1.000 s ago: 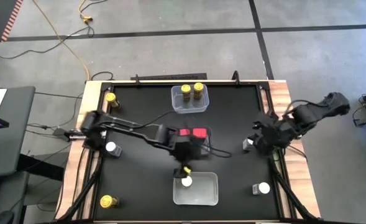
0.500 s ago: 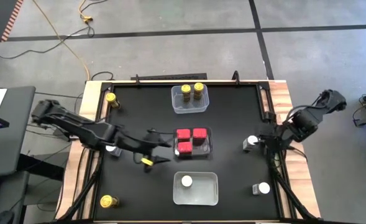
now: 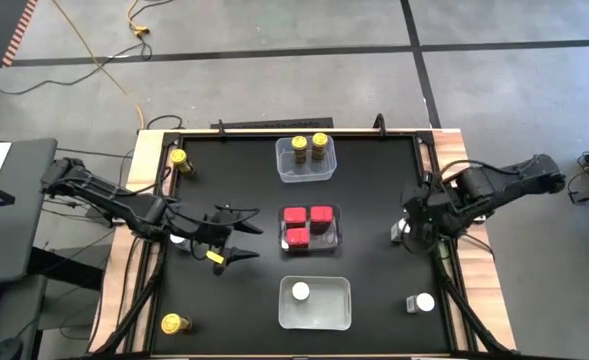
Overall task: Sort spices by type
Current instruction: Put the top right white seasoning bottle into the gray bin
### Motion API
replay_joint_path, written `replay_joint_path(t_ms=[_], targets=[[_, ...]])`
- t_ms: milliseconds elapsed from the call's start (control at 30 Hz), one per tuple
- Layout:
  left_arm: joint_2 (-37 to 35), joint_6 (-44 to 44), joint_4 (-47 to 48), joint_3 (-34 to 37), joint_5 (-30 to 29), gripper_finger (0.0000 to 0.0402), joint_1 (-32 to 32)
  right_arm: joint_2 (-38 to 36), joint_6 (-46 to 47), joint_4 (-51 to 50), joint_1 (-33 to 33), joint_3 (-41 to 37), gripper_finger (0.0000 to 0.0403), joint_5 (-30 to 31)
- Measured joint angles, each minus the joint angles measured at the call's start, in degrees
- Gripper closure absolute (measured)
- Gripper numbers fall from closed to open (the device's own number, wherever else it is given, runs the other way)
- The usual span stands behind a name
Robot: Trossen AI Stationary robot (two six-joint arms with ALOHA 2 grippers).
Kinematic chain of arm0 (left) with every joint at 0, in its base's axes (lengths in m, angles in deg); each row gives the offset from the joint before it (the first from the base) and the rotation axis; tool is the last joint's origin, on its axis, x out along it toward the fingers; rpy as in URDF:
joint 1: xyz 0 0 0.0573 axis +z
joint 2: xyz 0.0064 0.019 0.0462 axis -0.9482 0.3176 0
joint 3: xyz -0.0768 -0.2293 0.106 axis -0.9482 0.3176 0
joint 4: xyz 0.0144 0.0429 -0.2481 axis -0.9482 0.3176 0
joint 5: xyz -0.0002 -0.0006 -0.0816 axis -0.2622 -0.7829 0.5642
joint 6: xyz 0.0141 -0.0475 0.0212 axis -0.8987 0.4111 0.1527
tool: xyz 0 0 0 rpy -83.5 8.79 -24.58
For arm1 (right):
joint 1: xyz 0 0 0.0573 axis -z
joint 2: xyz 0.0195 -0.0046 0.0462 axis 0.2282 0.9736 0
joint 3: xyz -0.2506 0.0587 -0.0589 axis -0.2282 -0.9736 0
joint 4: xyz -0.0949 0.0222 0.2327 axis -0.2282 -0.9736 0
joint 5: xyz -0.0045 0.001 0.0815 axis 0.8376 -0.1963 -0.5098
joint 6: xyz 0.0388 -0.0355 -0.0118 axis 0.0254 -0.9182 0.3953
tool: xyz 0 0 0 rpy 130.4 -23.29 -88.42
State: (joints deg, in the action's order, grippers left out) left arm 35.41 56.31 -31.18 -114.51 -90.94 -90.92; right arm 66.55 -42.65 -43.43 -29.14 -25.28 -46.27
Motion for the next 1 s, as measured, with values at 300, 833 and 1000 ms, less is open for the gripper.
replay_joint_path(t_ms=[300, 833, 1000], targets=[[0.04, 1.33, 2.97, 0.0, 0.91, 0.0125, 0.0, 0.61, -0.02, 2.72, 1.96, -1.49, 0.0112, -1.02], [0.04, 1.29, 3.56, 0.0, 2.3, 0.0125, 0.0, 1.57, 5.43, 12.44, 0.71, -2.03, 0.0111, -1.07], [0.04, 0.7, 3.56, 0.0, 2.28, 0.0125, 0.0, 1.56, 11.87, 12.84, 0.72, -2.03, 0.0106, -1.43]])
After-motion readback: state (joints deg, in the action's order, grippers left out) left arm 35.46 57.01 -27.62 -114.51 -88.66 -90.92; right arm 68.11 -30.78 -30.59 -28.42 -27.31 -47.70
